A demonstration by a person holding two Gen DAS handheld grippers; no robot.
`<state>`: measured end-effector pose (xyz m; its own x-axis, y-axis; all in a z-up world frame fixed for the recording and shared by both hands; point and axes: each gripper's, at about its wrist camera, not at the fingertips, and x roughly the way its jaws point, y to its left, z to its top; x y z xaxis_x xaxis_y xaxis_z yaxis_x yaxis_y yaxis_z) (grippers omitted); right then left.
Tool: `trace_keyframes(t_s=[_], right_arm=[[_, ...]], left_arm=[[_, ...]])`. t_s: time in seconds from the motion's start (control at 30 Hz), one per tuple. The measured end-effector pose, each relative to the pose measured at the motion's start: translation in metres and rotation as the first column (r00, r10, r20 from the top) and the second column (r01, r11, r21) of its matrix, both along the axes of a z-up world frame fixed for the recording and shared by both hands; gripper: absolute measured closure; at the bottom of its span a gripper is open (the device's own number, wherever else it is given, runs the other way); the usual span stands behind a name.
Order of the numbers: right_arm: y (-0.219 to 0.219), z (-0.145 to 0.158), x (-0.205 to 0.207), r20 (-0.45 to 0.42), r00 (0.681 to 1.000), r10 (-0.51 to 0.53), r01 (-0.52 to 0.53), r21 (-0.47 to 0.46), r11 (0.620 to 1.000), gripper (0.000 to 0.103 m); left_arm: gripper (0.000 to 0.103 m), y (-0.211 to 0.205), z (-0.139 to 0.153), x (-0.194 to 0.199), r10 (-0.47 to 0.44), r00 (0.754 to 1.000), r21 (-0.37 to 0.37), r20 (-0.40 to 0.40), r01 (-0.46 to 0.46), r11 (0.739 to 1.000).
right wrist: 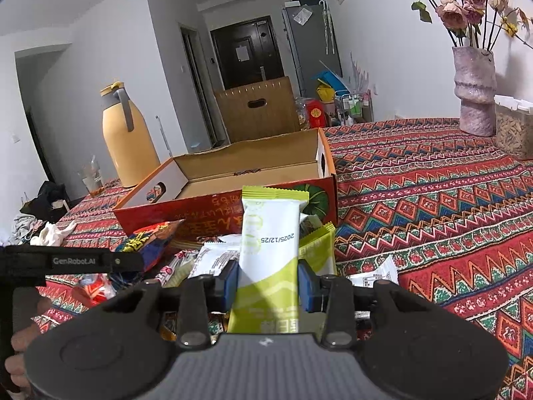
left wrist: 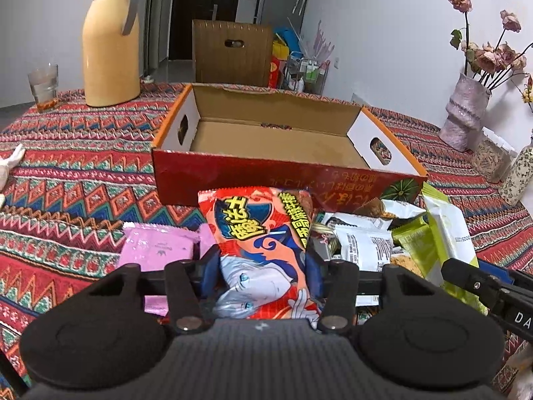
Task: Organize snacks
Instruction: 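Carry both snacks over the cardboard box and open both grippers to drop them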
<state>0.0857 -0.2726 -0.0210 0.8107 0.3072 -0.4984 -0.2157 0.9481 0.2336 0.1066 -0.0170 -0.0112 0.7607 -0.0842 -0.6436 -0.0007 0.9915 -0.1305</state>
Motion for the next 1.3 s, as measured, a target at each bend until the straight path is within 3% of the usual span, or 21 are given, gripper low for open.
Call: trace_keyframes(t_s=[0.57, 0.83, 1.3], right_arm=[[0.003, 0.002, 0.004, 0.013, 1.0, 0.004, -0.004, -0.012, 1.0, 0.067], [0.007, 0.023, 0.016, 0.072, 0.997, 0.005, -0.003, -0.028, 1.0, 0.067], [0.025, 0.067, 0.101, 0.129, 0.991, 0.024, -0.017, -0.053, 0.998, 0.067]], left_arm=[[0.051, 0.003, 0.015, -0.005, 0.023, 0.998, 0.026, 0.062, -0.025, 0.999], [0.051, 0.006, 0.039, 0.004, 0.032, 0.992, 0.042, 0.125, -0.038, 0.998], [0.051, -0.004, 0.075, 0.064, 0.039, 0.978, 0.095, 0.207, -0.06, 0.994]])
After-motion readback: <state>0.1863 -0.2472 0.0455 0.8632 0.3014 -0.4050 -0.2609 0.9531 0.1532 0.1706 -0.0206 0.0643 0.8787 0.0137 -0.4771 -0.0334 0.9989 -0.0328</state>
